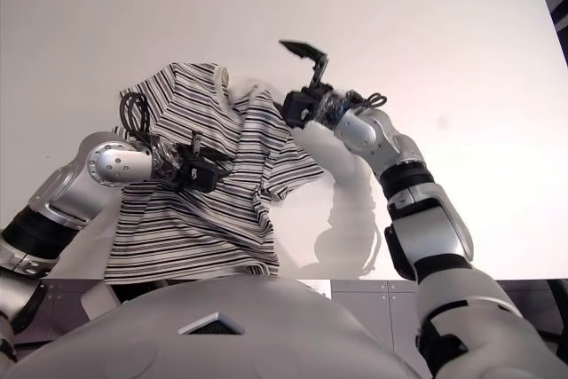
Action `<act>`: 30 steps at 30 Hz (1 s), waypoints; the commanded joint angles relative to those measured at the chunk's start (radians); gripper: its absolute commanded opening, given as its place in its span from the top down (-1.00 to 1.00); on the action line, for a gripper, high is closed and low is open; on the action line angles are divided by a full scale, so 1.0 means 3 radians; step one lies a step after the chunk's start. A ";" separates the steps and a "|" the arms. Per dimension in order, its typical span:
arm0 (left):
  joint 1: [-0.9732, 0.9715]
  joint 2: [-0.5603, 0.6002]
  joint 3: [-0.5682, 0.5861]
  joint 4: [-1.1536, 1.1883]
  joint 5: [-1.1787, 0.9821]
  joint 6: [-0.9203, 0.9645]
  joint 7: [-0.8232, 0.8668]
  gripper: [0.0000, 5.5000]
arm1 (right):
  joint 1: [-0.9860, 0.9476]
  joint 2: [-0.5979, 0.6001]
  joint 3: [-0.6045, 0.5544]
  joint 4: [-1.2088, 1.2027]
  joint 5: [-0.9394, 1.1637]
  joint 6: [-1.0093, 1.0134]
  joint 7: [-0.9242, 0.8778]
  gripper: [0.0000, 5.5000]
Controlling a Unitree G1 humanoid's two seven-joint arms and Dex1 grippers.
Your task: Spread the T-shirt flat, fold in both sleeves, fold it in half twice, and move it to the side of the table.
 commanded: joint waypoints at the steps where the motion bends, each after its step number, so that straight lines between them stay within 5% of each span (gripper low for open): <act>1: 0.0172 0.0156 -0.0069 0.0175 0.0081 0.0023 -0.0224 0.53 | -0.0075 0.0135 0.0020 -0.0107 0.0143 -0.0141 0.0130 -0.99; 10: 0.0338 0.0157 0.0028 0.0166 0.0172 0.0103 -0.0156 0.53 | 0.0693 -0.0090 0.0587 -0.1845 0.0828 0.0322 0.1645 -0.99; 20: 0.0361 0.0126 0.0159 0.0073 0.0115 0.0228 -0.0132 0.53 | 0.0578 -0.0283 -0.0559 -0.2023 0.2200 0.1950 0.1956 -0.99; 24: 0.0377 0.0089 0.0166 0.0052 0.0130 0.0259 -0.0140 0.53 | 0.0450 -0.0255 -0.0335 -0.1755 0.2272 0.2832 0.2548 -0.99; 30: 0.0425 0.0110 0.0156 -0.0007 0.0126 0.0268 -0.0152 0.53 | 0.0383 -0.0185 -0.0111 -0.1472 0.1959 0.3140 0.2746 -0.99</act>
